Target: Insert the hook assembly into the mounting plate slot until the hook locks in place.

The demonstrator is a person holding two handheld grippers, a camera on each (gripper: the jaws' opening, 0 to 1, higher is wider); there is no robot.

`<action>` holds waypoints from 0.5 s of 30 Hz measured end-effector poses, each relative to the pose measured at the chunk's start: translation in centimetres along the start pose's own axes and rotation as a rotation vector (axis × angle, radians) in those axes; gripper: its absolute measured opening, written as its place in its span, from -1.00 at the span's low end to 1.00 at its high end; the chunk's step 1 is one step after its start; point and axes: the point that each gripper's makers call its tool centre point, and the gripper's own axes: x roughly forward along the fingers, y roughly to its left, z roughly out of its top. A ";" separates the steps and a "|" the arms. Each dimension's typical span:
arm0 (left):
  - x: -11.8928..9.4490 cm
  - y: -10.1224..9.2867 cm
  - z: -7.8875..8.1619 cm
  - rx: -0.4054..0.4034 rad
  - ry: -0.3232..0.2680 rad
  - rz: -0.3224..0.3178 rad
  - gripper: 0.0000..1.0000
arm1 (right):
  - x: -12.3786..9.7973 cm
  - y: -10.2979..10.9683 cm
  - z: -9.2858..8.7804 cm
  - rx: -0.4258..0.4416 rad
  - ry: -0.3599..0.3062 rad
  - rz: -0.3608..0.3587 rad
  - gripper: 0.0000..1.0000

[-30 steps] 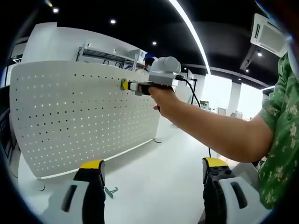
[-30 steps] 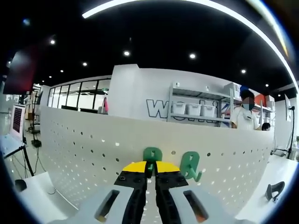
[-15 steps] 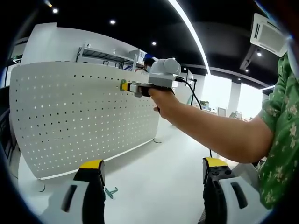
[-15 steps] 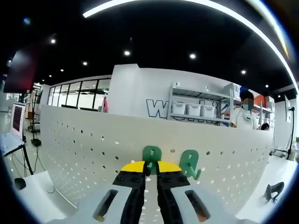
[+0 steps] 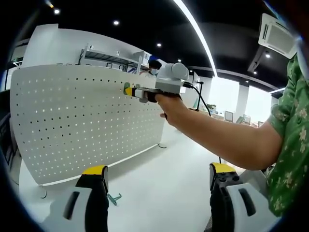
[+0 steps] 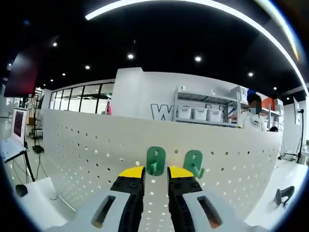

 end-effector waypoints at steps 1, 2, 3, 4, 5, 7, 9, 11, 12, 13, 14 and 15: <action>0.0 0.0 0.0 0.000 0.000 -0.001 0.77 | -0.1 0.0 -0.1 -0.001 0.001 0.001 -0.64; 0.0 0.0 0.0 0.000 0.000 -0.001 0.77 | -0.1 0.1 -0.1 0.000 0.001 0.002 -0.64; 0.0 0.0 0.0 0.001 0.000 0.000 0.77 | -0.2 0.1 -0.2 0.002 0.000 0.004 -0.60; 0.0 -0.1 0.0 0.001 0.000 0.000 0.77 | -0.3 0.1 -0.2 0.006 -0.002 0.006 -0.57; 0.0 -0.1 0.0 0.000 -0.001 -0.001 0.78 | -0.3 0.2 -0.3 0.011 0.000 0.009 -0.54; 0.0 -0.2 0.1 0.002 -0.001 -0.001 0.77 | -0.5 0.2 -0.6 0.007 0.006 0.011 -0.51; 0.0 -0.2 0.1 0.002 -0.001 0.000 0.78 | -0.7 0.2 -0.9 0.011 0.010 0.010 -0.48; 0.0 -0.3 0.1 0.003 0.000 -0.001 0.77 | -0.8 0.2 -1.2 0.032 0.013 0.018 -0.40; 0.0 -0.3 0.1 0.005 0.000 -0.001 0.78 | -0.9 0.3 -1.3 0.032 0.016 0.019 -0.39; 0.0 -0.3 0.1 0.005 0.000 -0.002 0.78 | -1.0 0.3 -1.4 0.032 0.017 0.021 -0.38; 0.0 -0.4 0.1 0.006 0.001 -0.002 0.77 | -1.0 0.3 -1.6 0.034 0.020 0.022 -0.37; 0.0 -0.4 0.1 0.007 0.000 -0.001 0.78 | -1.1 0.4 -1.7 0.035 0.025 0.023 -0.37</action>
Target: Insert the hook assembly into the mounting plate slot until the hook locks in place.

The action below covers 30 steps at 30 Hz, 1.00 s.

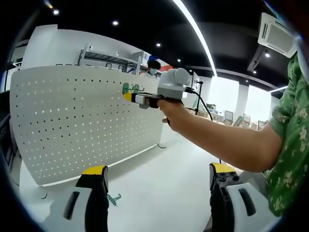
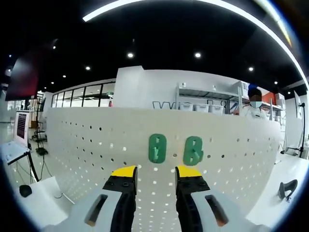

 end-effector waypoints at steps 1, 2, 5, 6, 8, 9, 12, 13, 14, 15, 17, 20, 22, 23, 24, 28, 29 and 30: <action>0.0 0.0 0.0 0.000 -0.001 0.000 0.78 | -0.1 0.0 -0.1 0.000 0.001 0.001 -0.36; 0.0 -0.1 0.1 0.001 -0.001 0.000 0.78 | -0.1 0.1 -0.2 0.004 0.001 0.003 -0.32; 0.0 -0.1 0.2 0.004 -0.002 0.000 0.77 | -0.3 0.3 -0.8 0.020 0.022 0.012 -0.27; 0.0 -0.1 0.2 0.005 -0.002 0.000 0.78 | -0.4 0.3 -1.0 0.020 0.027 0.012 -0.27; -0.1 -0.2 0.2 0.006 -0.002 0.001 0.78 | -0.5 0.4 -1.1 0.022 0.025 0.013 -0.25; -0.1 -0.2 0.2 0.006 -0.002 0.001 0.78 | -0.5 0.4 -1.2 0.025 0.029 0.015 -0.23; -0.2 -0.2 0.2 0.008 -0.002 0.003 0.78 | -0.6 0.5 -1.5 0.030 0.035 0.019 -0.18; -0.2 -0.2 0.3 0.008 -0.002 0.003 0.78 | -0.6 0.5 -1.6 0.031 0.036 0.020 -0.18; -0.2 -0.2 0.3 0.008 -0.003 0.003 0.78 | -0.7 0.6 -1.7 0.029 0.037 0.020 -0.15; -0.2 -0.3 0.3 0.008 -0.003 0.003 0.78 | -0.8 0.6 -1.8 0.032 0.036 0.022 -0.12; -0.2 -0.3 0.3 0.010 -0.004 0.004 0.78 | -1.0 0.7 -2.0 0.038 0.039 0.026 -0.08; -0.3 -0.4 0.4 0.012 -0.004 0.004 0.78 | -1.1 0.8 -2.4 0.038 0.048 0.031 -0.05; -0.4 -0.5 0.4 0.014 -0.005 0.004 0.78 | -1.4 1.0 -2.7 0.038 0.052 0.033 -0.01; -0.4 -0.5 0.5 0.015 -0.005 0.004 0.77 | -1.5 1.1 -2.9 0.039 0.054 0.034 0.00; -0.4 -0.5 0.5 0.016 -0.005 0.004 0.78 | -1.7 1.2 -3.1 0.041 0.059 0.037 0.00; -0.4 -0.7 0.6 0.019 -0.006 0.003 0.78 | -2.1 1.5 -3.9 0.041 0.069 0.044 0.02; -0.5 -0.8 0.5 0.020 -0.004 0.002 0.78 | -2.2 1.6 -4.1 0.043 0.074 0.048 0.02; -0.5 -0.8 0.5 0.021 -0.004 0.002 0.78 | -2.3 1.7 -4.3 0.043 0.078 0.049 0.02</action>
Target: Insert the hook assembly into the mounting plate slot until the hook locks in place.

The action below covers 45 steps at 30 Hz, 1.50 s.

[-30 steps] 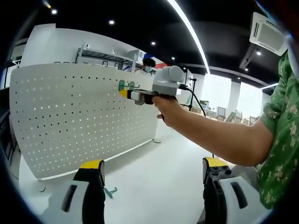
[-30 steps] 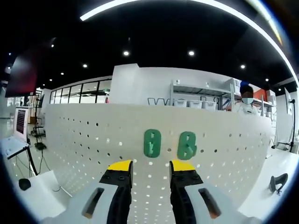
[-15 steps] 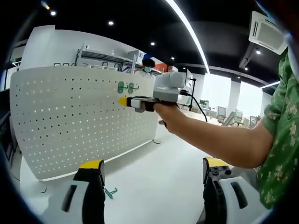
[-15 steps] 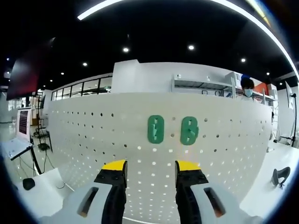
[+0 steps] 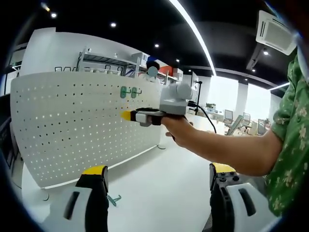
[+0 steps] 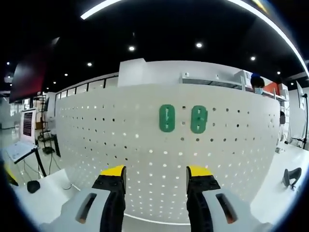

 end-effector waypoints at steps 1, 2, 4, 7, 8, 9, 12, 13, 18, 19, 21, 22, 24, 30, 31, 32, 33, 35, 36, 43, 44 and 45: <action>0.0 0.0 0.0 0.000 0.000 0.000 0.78 | -0.2 0.1 -0.2 -0.003 0.005 0.002 0.02; 0.0 -0.1 0.0 0.001 0.001 0.000 0.78 | -0.3 0.2 -0.4 -0.003 0.007 0.004 0.02; -0.1 -0.1 0.1 0.003 0.000 0.000 0.78 | -0.6 0.4 -0.7 -0.001 0.014 0.008 0.02; -0.1 -0.3 0.1 0.006 0.000 0.000 0.78 | -1.1 0.7 -1.0 0.002 0.018 0.015 0.02; -0.2 -0.4 0.1 0.006 0.000 0.000 0.78 | -1.2 0.8 -1.1 0.001 0.020 0.018 0.02; -0.2 -0.4 0.0 0.006 0.003 -0.001 0.77 | -1.4 1.0 -1.2 -0.002 0.023 0.020 0.02; -0.2 -0.5 -0.1 0.006 0.005 0.001 0.77 | -2.0 1.4 -1.6 -0.003 0.032 0.029 0.02; -0.3 -0.5 -0.1 0.005 0.005 0.000 0.77 | -2.1 1.4 -1.8 -0.004 0.035 0.032 0.01; -0.4 -0.7 -0.3 0.006 0.007 0.003 0.77 | -3.2 2.1 -2.5 -0.003 0.049 0.044 0.01; -0.4 -0.7 -0.3 0.006 0.007 0.003 0.77 | -3.4 2.2 -2.6 -0.004 0.050 0.046 0.01; -0.4 -0.7 -0.4 0.005 0.009 0.004 0.77 | -3.7 2.4 -2.8 -0.006 0.055 0.051 0.00; -0.4 -0.8 -0.5 0.005 0.010 0.004 0.77 | -3.9 2.5 -2.8 -0.006 0.055 0.053 0.00; -0.4 -0.8 -0.6 0.005 0.012 0.005 0.77 | -4.4 2.7 -2.9 -0.009 0.057 0.056 0.00; -0.6 -1.1 -0.8 0.005 0.016 0.007 0.77 | -5.5 3.3 -3.5 -0.006 0.069 0.070 -0.01; -0.6 -1.2 -0.9 0.006 0.017 0.007 0.77 | -5.8 3.5 -3.6 -0.002 0.071 0.074 -0.01; -0.7 -1.3 -0.9 0.006 0.016 0.008 0.77 | -6.0 3.6 -3.7 -0.006 0.072 0.076 -0.01; -0.7 -1.3 -0.9 0.005 0.017 0.009 0.77 | -6.2 3.7 -3.8 -0.007 0.073 0.079 -0.01; -0.8 -1.5 -1.0 0.005 0.018 0.009 0.77 | -6.7 3.9 -4.0 -0.006 0.077 0.084 -0.02; -0.8 -1.5 -1.0 0.004 0.018 0.010 0.77 | -7.0 4.0 -4.2 -0.001 0.081 0.089 -0.02; -1.1 -1.9 -1.5 0.000 0.022 0.013 0.76 | -8.5 4.8 -5.0 -0.015 0.100 0.111 -0.02; -1.1 -2.0 -1.5 -0.001 0.023 0.015 0.76 | -8.8 5.0 -5.2 -0.016 0.103 0.115 -0.02; -1.2 -2.0 -1.5 -0.001 0.023 0.015 0.76 | -8.9 5.1 -5.3 -0.017 0.105 0.119 -0.02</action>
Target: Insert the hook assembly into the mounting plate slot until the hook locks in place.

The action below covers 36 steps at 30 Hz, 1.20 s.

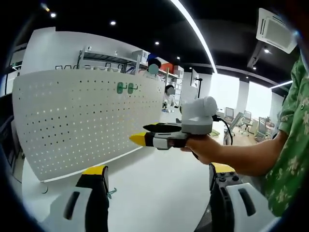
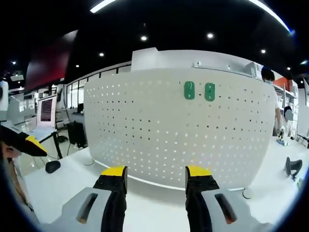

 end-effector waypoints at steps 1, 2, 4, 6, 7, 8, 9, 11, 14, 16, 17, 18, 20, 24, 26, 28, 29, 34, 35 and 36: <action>-0.1 0.0 0.0 -0.001 0.000 0.002 0.76 | -0.2 0.3 -0.2 0.001 0.005 0.006 -0.02; -0.1 0.0 -0.1 -0.001 0.001 0.003 0.76 | -0.3 0.4 -0.4 0.000 0.008 0.010 -0.02; -0.2 0.0 -0.2 -0.001 0.002 0.007 0.76 | -0.6 0.8 -0.7 -0.007 0.015 0.018 -0.03; -0.3 0.0 -0.3 -0.003 0.006 0.010 0.76 | -0.8 1.1 -1.0 -0.010 0.019 0.026 -0.03; -0.3 0.0 -0.4 -0.002 0.006 0.011 0.76 | -0.9 1.2 -1.1 -0.011 0.022 0.029 -0.03; -0.4 0.0 -0.4 -0.003 0.006 0.012 0.76 | -1.0 1.3 -1.2 -0.011 0.025 0.032 -0.03; -0.4 0.0 -0.4 -0.004 0.006 0.014 0.76 | -1.1 1.4 -1.3 -0.013 0.027 0.035 -0.04; -0.5 0.0 -0.4 -0.004 0.006 0.016 0.76 | -1.3 1.6 -1.3 -0.017 0.028 0.042 -0.04; -0.6 0.0 -0.4 -0.004 0.005 0.020 0.76 | -1.5 1.9 -1.3 -0.022 0.028 0.051 -0.04; -0.6 0.1 -0.4 -0.005 0.004 0.022 0.76 | -1.5 2.0 -1.5 -0.025 0.033 0.056 -0.05; -0.6 0.1 -0.4 -0.005 0.004 0.022 0.76 | -1.4 2.0 -1.7 -0.027 0.038 0.058 -0.05; -0.6 0.1 -0.4 -0.007 0.004 0.023 0.76 | -1.4 2.0 -1.9 -0.029 0.041 0.060 -0.05; -0.5 0.1 -0.5 -0.006 0.006 0.024 0.76 | -1.2 2.0 -2.1 -0.031 0.046 0.063 -0.05; -0.5 0.2 -0.5 -0.007 0.010 0.025 0.76 | -0.7 2.2 -2.6 -0.045 0.062 0.077 -0.05; -0.4 0.3 -0.6 -0.007 0.012 0.026 0.75 | -0.3 2.2 -2.7 -0.053 0.067 0.082 -0.05; -0.4 0.3 -0.6 -0.007 0.014 0.028 0.75 | 0.0 2.3 -2.9 -0.058 0.071 0.091 -0.05; -0.4 0.4 -0.6 -0.007 0.016 0.028 0.75 | 0.1 2.4 -3.0 -0.062 0.075 0.095 -0.05; -0.3 0.7 -0.7 -0.008 0.020 0.033 0.75 | 1.1 2.8 -3.7 -0.087 0.094 0.120 -0.06; -0.3 0.7 -0.7 -0.009 0.021 0.033 0.75 | 1.4 2.8 -4.1 -0.093 0.104 0.125 -0.06; -0.3 0.7 -0.7 -0.009 0.023 0.032 0.75 | 1.5 2.8 -4.2 -0.095 0.106 0.129 -0.06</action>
